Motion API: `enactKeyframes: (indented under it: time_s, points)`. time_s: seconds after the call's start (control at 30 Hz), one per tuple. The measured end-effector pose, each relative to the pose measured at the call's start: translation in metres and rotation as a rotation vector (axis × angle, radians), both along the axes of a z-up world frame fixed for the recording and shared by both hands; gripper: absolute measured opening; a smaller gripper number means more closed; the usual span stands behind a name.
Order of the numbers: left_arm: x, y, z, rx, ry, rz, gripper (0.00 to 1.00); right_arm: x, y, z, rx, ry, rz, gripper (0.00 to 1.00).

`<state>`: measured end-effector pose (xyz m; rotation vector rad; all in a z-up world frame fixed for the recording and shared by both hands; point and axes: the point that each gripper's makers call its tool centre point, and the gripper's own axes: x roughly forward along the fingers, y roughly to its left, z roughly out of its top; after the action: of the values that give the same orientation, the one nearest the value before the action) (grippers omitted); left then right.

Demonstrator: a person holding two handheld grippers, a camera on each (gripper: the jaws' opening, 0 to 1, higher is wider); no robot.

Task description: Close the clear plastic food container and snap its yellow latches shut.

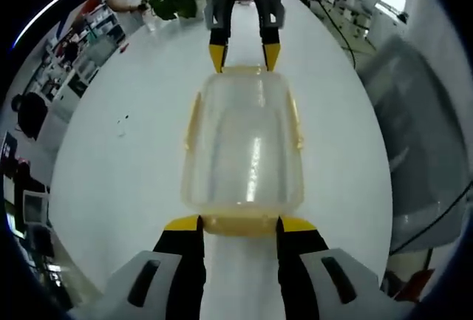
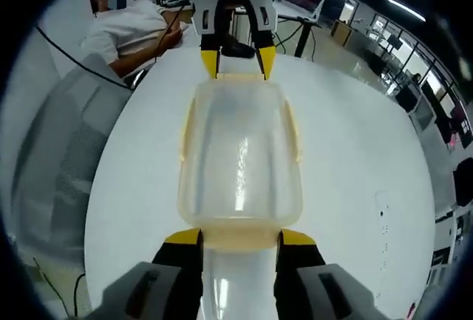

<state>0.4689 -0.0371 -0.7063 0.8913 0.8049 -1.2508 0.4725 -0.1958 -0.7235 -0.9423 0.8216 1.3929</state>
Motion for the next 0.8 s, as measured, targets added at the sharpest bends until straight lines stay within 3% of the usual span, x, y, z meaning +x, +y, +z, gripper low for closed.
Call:
enactKeyframes:
  time_s: [0.8]
  points:
    - [0.013, -0.064, -0.008, -0.007, 0.019, 0.009, 0.36, 0.008, -0.068, -0.004, -0.019, 0.014, 0.007, 0.35]
